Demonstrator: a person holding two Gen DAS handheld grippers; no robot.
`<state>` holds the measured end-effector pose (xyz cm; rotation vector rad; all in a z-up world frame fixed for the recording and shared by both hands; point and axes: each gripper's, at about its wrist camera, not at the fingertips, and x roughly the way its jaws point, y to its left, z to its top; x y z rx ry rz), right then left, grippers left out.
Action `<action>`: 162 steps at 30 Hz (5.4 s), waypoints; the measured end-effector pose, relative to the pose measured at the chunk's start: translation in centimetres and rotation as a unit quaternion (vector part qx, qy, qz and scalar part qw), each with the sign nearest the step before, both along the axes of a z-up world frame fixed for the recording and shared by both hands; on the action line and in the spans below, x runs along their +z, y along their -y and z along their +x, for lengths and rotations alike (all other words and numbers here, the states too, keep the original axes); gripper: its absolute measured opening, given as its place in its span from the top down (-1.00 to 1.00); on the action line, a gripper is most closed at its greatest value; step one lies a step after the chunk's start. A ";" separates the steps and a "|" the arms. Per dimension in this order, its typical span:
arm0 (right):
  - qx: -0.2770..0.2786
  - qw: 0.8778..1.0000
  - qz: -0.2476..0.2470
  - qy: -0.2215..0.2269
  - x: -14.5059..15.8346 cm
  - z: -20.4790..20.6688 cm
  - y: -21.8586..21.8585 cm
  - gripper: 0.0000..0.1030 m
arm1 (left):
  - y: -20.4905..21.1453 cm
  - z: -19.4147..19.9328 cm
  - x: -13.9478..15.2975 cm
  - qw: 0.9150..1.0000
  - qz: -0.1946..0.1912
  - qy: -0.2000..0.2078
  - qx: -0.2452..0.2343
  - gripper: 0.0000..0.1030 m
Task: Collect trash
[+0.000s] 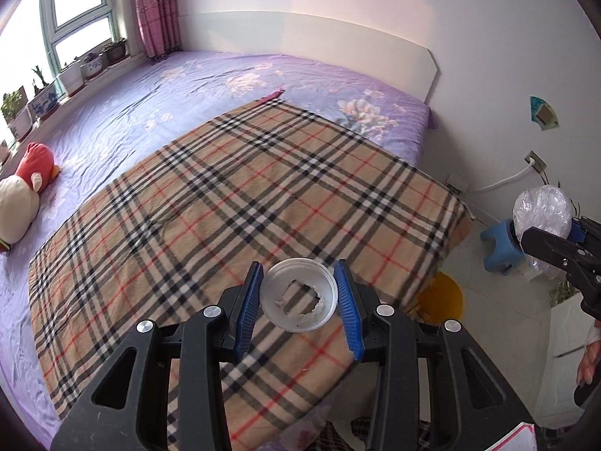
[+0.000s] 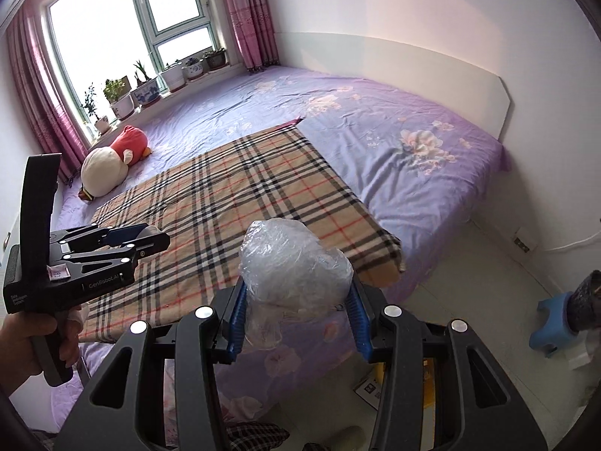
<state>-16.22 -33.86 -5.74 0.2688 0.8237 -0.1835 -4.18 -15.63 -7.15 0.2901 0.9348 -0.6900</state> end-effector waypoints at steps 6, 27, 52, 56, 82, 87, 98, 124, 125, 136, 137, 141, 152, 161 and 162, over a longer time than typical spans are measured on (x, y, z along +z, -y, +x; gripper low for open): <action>-0.064 0.998 0.004 0.000 -0.3 -5.6 4.4 0.08 | 5.6 -4.0 0.1 0.997 0.004 0.000 -0.080 0.24; -0.195 0.977 0.070 -0.056 -10.3 -16.5 17.4 0.07 | 23.6 -13.5 -9.1 0.951 0.079 -0.055 -0.295 0.24; -0.141 0.961 0.147 -0.186 -32.8 -12.0 23.4 0.07 | 33.2 -14.3 -27.9 0.924 0.184 -0.110 -0.317 0.24; -0.141 0.959 0.153 -0.193 -35.0 -11.5 23.7 0.07 | 33.6 -14.1 -29.5 0.926 0.189 -0.114 -0.305 0.24; -0.179 0.951 0.168 -0.188 -37.9 -11.7 26.1 -0.36 | 34.8 -14.1 -33.2 0.926 0.216 -0.111 -0.288 -0.31; -0.180 0.952 0.167 -0.185 -37.5 -11.8 26.2 -0.36 | 34.8 -14.0 -33.0 0.928 0.213 -0.110 -0.284 -0.31; -0.206 0.950 0.156 -0.177 -34.9 -12.5 25.8 -0.36 | 34.1 -13.9 -30.8 0.934 0.207 -0.105 -0.273 -0.33; -0.326 0.931 0.088 -0.142 -21.8 -18.5 20.9 -0.36 | 29.4 -15.1 -17.1 0.968 0.131 -0.079 -0.200 -0.67; -0.326 0.931 0.089 -0.141 -21.6 -18.5 20.9 -0.36 | 29.3 -15.1 -16.8 0.968 0.129 -0.081 -0.199 -0.67; -0.320 0.934 0.090 -0.133 -20.0 -18.7 20.3 -0.36 | 29.4 -15.2 -14.6 0.972 0.121 -0.061 -0.190 -0.76; -0.320 0.934 0.088 -0.133 -19.9 -18.7 20.3 -0.36 | 29.4 -15.3 -14.4 0.973 0.120 -0.059 -0.188 -0.77; -0.320 0.934 0.090 -0.132 -19.7 -18.6 20.4 -0.36 | 29.6 -15.4 -13.9 0.973 0.119 -0.055 -0.191 -0.77; -0.320 0.934 0.089 -0.133 -19.3 -18.5 20.7 -0.36 | 29.6 -15.2 -13.4 0.973 0.117 -0.052 -0.192 -0.77; -0.320 0.933 0.094 -0.133 -19.3 -18.3 20.8 -0.36 | 29.6 -15.1 -13.2 0.972 0.118 -0.054 -0.196 -0.77; -0.320 0.933 0.094 -0.133 -19.3 -18.3 20.8 -0.36 | 29.6 -15.2 -13.2 0.972 0.118 -0.053 -0.196 -0.77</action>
